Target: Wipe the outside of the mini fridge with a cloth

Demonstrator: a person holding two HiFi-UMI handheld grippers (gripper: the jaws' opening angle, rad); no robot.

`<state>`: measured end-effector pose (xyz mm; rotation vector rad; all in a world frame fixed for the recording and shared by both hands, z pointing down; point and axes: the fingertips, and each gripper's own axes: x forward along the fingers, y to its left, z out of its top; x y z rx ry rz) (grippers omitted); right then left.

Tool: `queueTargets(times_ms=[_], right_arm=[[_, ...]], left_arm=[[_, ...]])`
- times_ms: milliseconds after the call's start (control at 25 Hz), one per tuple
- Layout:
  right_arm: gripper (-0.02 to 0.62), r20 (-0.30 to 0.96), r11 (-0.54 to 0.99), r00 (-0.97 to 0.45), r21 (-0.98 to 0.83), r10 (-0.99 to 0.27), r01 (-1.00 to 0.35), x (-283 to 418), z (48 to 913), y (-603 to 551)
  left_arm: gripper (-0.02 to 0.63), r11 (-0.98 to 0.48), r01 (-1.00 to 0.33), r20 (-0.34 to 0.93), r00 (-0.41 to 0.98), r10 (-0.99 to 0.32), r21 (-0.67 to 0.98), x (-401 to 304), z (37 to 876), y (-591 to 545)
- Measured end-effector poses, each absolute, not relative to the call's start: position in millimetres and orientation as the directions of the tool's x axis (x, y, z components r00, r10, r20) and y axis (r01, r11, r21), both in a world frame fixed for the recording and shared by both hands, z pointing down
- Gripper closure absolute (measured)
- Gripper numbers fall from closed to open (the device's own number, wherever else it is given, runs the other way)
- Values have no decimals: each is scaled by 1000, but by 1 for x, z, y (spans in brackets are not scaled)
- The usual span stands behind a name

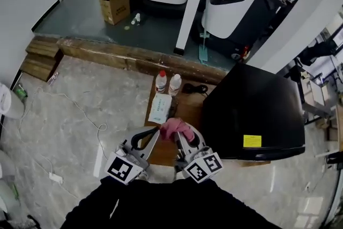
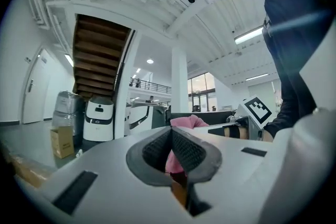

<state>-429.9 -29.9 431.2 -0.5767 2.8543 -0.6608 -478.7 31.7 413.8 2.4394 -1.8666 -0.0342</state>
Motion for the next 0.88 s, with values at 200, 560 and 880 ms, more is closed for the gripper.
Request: queueTargets(times_ms=[200,560,880], right_arm=[[510,-186,663,-721,-590,-667,-461,-423,400,-101],[511,-306,437,-349,-802,-886,-406,-364,383,-195],[511,-179,197,-85,-928,-980,-317,-311,435,-238]], left_arm=[[600,-402,-915,-29,402,-915,38,-493,387,-32],[600,-614,-789,-91,614,-784,-22,-464,357,-125],[600,-699,-713,-105,701,-705,-61,-431,361,-166]])
